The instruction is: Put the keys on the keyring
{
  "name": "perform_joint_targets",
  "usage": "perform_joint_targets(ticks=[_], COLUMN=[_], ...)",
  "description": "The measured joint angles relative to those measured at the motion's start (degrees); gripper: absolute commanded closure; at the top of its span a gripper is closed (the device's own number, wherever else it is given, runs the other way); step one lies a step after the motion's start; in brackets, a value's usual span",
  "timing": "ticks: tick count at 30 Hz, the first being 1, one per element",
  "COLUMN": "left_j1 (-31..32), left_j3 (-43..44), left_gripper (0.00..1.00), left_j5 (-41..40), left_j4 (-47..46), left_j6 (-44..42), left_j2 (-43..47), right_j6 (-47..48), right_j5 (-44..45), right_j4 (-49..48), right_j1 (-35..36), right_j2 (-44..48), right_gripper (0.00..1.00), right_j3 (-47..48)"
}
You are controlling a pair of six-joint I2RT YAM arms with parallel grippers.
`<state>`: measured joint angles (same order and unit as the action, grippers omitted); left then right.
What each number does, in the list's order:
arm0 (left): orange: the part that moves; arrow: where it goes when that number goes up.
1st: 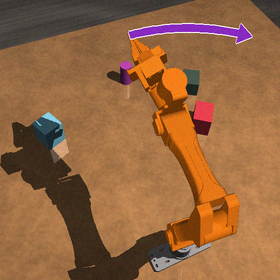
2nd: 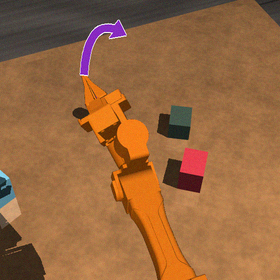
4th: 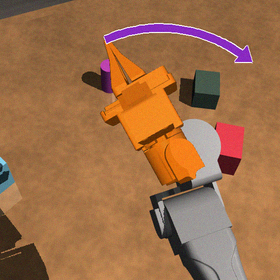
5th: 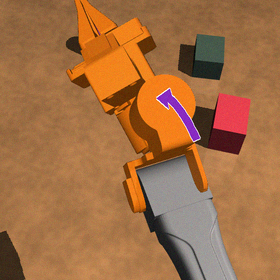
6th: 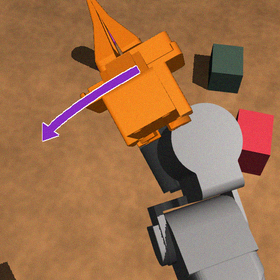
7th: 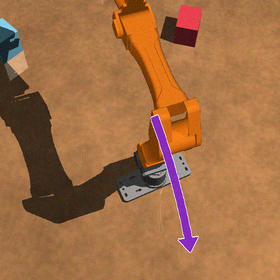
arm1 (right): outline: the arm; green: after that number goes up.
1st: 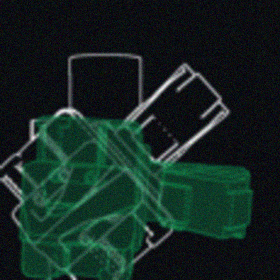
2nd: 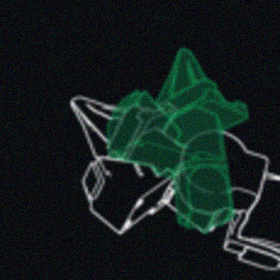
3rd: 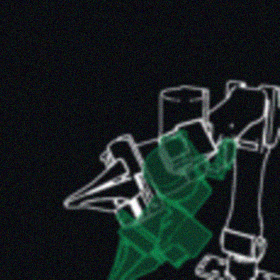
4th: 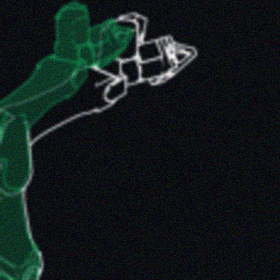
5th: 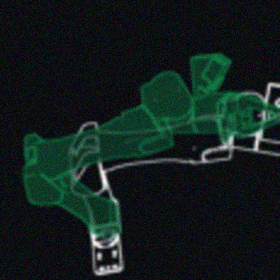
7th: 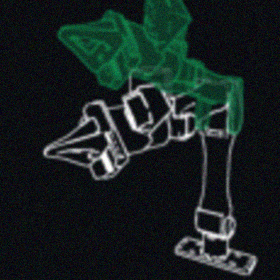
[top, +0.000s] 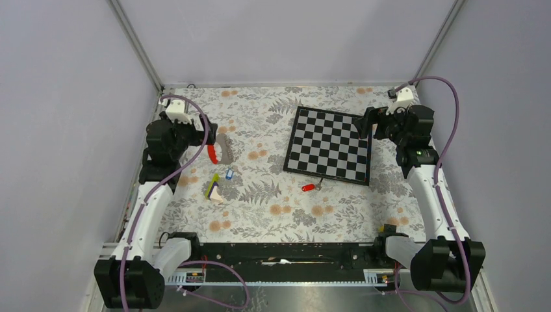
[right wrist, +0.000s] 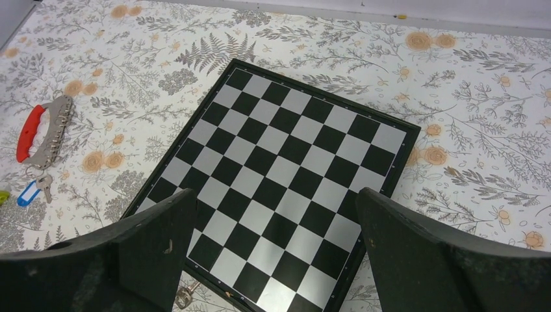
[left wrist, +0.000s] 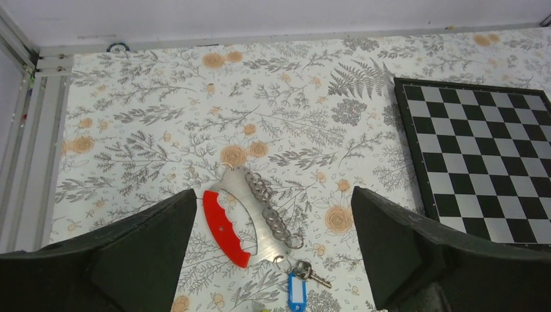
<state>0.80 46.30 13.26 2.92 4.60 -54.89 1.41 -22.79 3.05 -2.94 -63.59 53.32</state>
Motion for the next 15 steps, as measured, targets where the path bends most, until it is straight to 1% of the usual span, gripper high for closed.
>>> perform_joint_targets(ticks=[9, 13, 15], left_j1=[-0.4, -0.4, -0.4], left_j3=[0.1, 1.6, 4.1], left_gripper=[0.01, 0.01, 0.01], left_j5=[0.6, 1.6, 1.7], left_j4=[2.0, 5.4, 8.2], left_j6=[-0.8, -2.8, -3.4], left_j2=[-3.9, -6.8, -9.7], right_j6=[1.9, 3.8, 4.9], right_j5=[-1.6, -3.8, -5.1], right_j4=[0.0, 0.2, 0.5], right_j1=[0.0, 0.0, 0.0], right_j2=[-0.3, -0.4, -0.4], right_gripper=[0.00, 0.00, 0.00], right_j3=[-0.1, -0.5, -0.7])
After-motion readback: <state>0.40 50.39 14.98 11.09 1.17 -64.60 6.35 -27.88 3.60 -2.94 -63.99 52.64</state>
